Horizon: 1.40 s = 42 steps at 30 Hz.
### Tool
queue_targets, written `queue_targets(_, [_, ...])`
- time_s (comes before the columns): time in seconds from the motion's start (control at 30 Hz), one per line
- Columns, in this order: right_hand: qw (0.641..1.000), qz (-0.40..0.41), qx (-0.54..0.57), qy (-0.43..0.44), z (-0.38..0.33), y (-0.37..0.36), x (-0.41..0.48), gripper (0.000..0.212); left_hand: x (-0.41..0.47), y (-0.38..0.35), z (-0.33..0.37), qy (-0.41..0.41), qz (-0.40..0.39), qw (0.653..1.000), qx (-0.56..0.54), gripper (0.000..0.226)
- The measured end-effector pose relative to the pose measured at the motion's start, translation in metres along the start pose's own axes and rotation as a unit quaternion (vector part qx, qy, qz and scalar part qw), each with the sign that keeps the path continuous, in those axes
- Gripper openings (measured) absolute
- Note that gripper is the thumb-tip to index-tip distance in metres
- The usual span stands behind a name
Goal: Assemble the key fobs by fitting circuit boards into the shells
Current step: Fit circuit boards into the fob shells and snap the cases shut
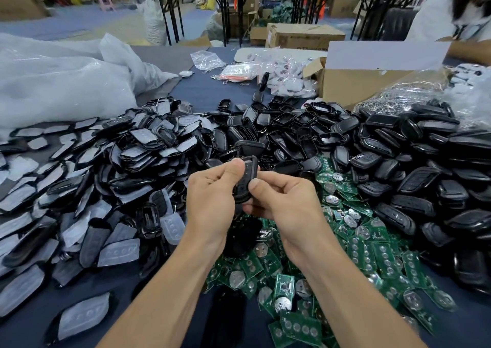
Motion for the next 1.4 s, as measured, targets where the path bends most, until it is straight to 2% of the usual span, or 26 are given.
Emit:
queue_targets(0.1, [1.000,-0.001,-0.014,0.008,0.003,0.000,0.001,0.013,0.001,0.001,0.002,-0.005,0.020,1.000,0.002,0.038])
queue_targets(0.23, [0.999,-0.019,-0.023,0.014,-0.001,0.001,0.000,0.014,0.000,-0.001,0.001,0.027,0.006,1.000,-0.014,0.039])
queue_targets(0.47, [0.998,-0.046,-0.037,0.030,-0.001,0.002,0.000,0.016,0.000,0.001,0.001,0.005,0.042,0.999,0.027,0.039])
queue_targets(0.53, [0.995,-0.064,-0.074,0.031,-0.003,0.004,-0.001,0.017,0.002,0.004,-0.002,0.015,0.034,0.999,0.028,0.043])
queue_targets(0.63, [0.977,-0.066,-0.199,0.031,-0.012,0.029,0.008,0.017,0.001,0.003,-0.003,0.036,0.002,0.999,0.017,0.049])
queue_targets(0.67, [0.984,-0.054,-0.165,0.032,-0.017,0.044,0.011,0.017,0.002,0.004,-0.002,0.035,0.002,0.999,0.020,0.047])
queue_targets(0.7, [0.997,-0.044,-0.051,0.035,-0.024,0.059,0.012,0.022,0.004,0.006,0.000,0.031,0.007,0.999,0.020,0.043])
queue_targets(0.73, [0.993,-0.045,0.103,0.046,-0.030,0.071,0.011,0.032,0.006,0.009,0.001,0.027,0.015,0.999,0.021,0.039])
queue_targets(0.77, [0.975,-0.038,0.207,0.067,-0.034,0.083,0.011,0.045,0.008,0.011,0.003,0.023,0.026,0.999,0.025,0.035])
queue_targets(0.8, [0.968,-0.014,0.239,0.076,-0.034,0.092,0.011,0.055,0.009,0.012,0.004,0.018,0.038,0.999,0.035,0.030])
queue_targets(0.83, [0.976,0.025,0.203,0.073,-0.032,0.095,0.013,0.058,0.010,0.012,0.005,0.007,0.051,0.997,0.053,0.025])
queue_targets(0.9, [0.987,0.153,0.000,0.047,-0.023,0.095,0.019,0.044,0.010,0.012,0.006,-0.022,0.070,0.991,0.116,0.022])
queue_targets(0.93, [0.962,0.226,-0.146,0.040,-0.019,0.094,0.020,0.035,0.008,0.012,0.006,-0.037,0.067,0.986,0.149,0.023])
queue_targets(0.97, [0.920,0.267,-0.285,0.046,-0.018,0.091,0.020,0.032,0.007,0.012,0.006,-0.053,0.052,0.980,0.182,0.023])
queue_targets(1.03, [0.848,0.236,-0.470,0.066,-0.014,0.080,0.021,0.037,0.005,0.008,0.006,-0.084,-0.009,0.956,0.281,0.029])
queue_targets(1.1, [0.800,0.174,-0.573,0.049,-0.009,0.072,0.024,0.042,0.002,0.001,0.000,-0.091,-0.089,0.916,0.382,0.046])
queue_targets(1.17, [0.790,0.160,-0.590,0.050,-0.011,0.069,0.024,0.038,-0.003,-0.008,-0.012,-0.080,-0.182,0.868,0.455,0.063])
queue_targets(1.27, [0.815,0.143,-0.553,0.097,-0.015,0.063,0.018,0.029,-0.008,-0.012,-0.024,-0.087,-0.256,0.794,0.545,0.073])
queue_targets(1.33, [0.829,0.126,-0.532,0.115,-0.016,0.060,0.014,0.028,-0.006,-0.010,-0.025,-0.090,-0.249,0.782,0.564,0.070])
queue_targets(1.4, [0.837,0.138,-0.514,0.125,-0.018,0.062,0.014,0.027,-0.003,-0.007,-0.021,-0.108,-0.202,0.793,0.564,0.066])
Point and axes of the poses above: each hand's wrist, its own x-axis towards the middle knuckle, its own y-axis out of the back of the hand, z = x × y, the point moved 3 cm from there along x, towards the middle knuckle, and after that the axes turned 12 degrees about -x, right-handed, at the moved point
